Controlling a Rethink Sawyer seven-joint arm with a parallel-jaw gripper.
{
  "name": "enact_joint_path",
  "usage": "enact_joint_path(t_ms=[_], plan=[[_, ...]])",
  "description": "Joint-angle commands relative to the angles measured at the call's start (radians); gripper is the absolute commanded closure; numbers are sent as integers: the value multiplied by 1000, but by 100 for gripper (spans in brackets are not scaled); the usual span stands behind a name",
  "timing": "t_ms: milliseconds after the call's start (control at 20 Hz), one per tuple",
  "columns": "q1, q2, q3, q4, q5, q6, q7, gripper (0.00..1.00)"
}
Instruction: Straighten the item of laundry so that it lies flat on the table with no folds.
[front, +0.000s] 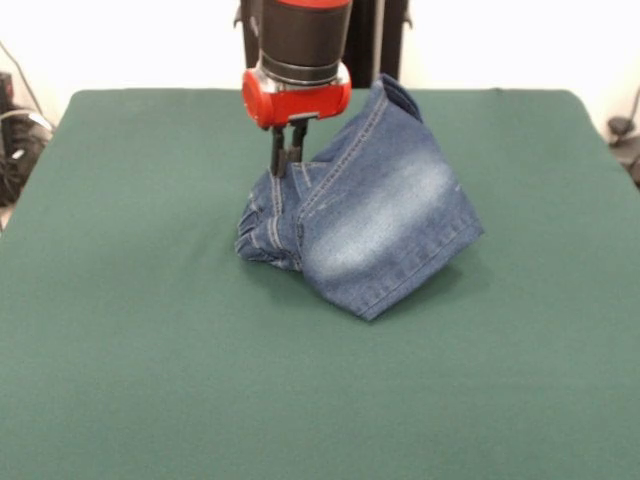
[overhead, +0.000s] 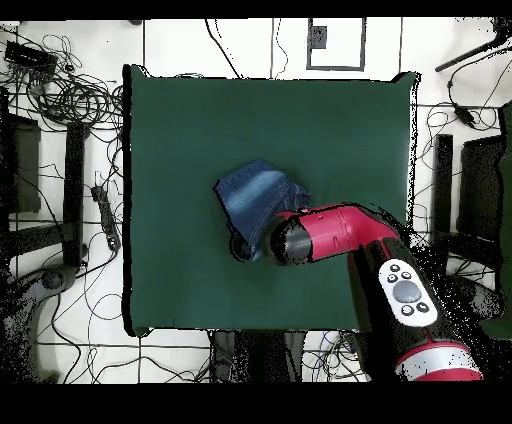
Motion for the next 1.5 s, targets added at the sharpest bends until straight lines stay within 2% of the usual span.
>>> enact_joint_path(t_ms=[50, 600, 1000, 1500], plan=[[-7, 8, 97, 47, -56, 72, -192, 100], [-63, -64, 150, 57, -42, 175, -305, 100], [-75, -99, 181, 60, -49, 233, -332, 100], [-83, -104, 189, 64, -80, 249, -337, 100]])
